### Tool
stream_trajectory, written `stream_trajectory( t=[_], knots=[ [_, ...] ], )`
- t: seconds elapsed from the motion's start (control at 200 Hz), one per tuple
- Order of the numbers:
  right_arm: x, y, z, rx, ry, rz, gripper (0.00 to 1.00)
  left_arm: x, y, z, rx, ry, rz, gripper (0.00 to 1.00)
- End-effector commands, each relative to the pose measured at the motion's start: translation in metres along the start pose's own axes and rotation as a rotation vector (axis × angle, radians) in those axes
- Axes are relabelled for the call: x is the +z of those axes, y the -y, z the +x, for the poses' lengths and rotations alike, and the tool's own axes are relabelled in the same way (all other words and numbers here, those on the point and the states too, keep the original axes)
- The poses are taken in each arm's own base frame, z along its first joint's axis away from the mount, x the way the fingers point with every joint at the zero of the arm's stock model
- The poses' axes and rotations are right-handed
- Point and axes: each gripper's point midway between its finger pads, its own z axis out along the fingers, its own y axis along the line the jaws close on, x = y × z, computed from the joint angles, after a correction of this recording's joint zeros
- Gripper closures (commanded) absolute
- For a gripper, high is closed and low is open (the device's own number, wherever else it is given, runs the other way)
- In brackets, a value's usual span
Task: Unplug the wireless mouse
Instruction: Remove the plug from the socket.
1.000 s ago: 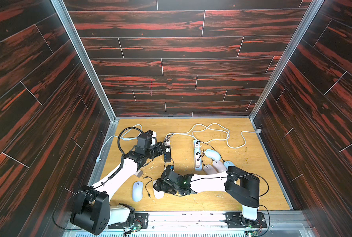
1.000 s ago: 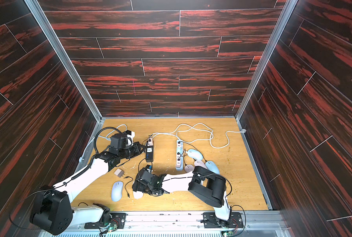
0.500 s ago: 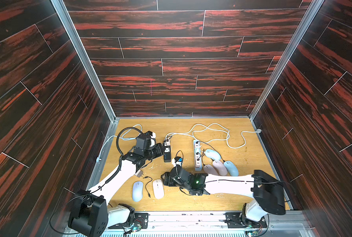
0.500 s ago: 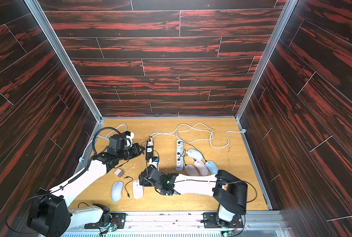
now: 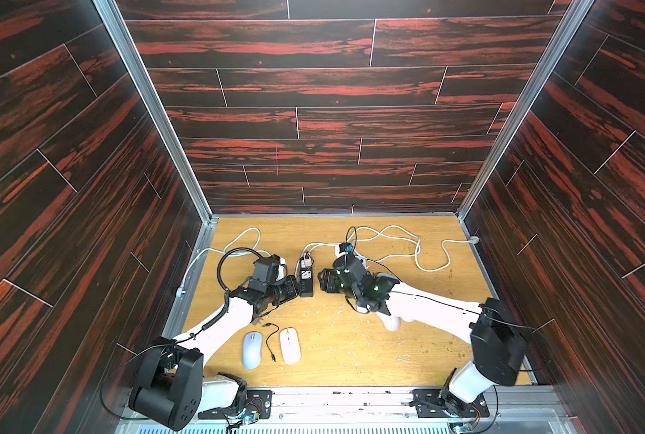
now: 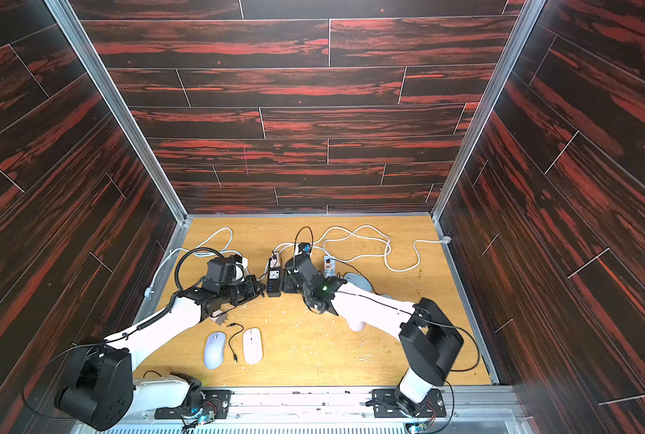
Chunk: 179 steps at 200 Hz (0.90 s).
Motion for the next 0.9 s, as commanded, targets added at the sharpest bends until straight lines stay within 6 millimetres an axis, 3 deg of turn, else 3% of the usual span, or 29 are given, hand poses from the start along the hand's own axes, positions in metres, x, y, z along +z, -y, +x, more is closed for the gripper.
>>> stream_trajectory(
  t=[0.0, 0.416, 0.666, 0.892],
  knots=[
    [0.02, -0.008, 0.007, -0.196, -0.062, -0.017, 0.38, 0.006, 0.008, -0.011, -0.045, 0.027, 0.058, 1.0],
    [0.076, 0.0, -0.01, -0.232, 0.01, 0.017, 0.37, 0.004, 0.021, -0.051, -0.172, 0.102, 0.219, 1.0],
    [0.106, 0.004, -0.028, -0.209, 0.046, 0.028, 0.37, 0.0, 0.015, -0.062, -0.229, 0.124, 0.262, 1.0],
    [0.132, 0.001, -0.027, -0.229, 0.019, 0.038, 0.37, 0.0, 0.009, -0.073, -0.267, 0.125, 0.291, 1.0]
  ],
)
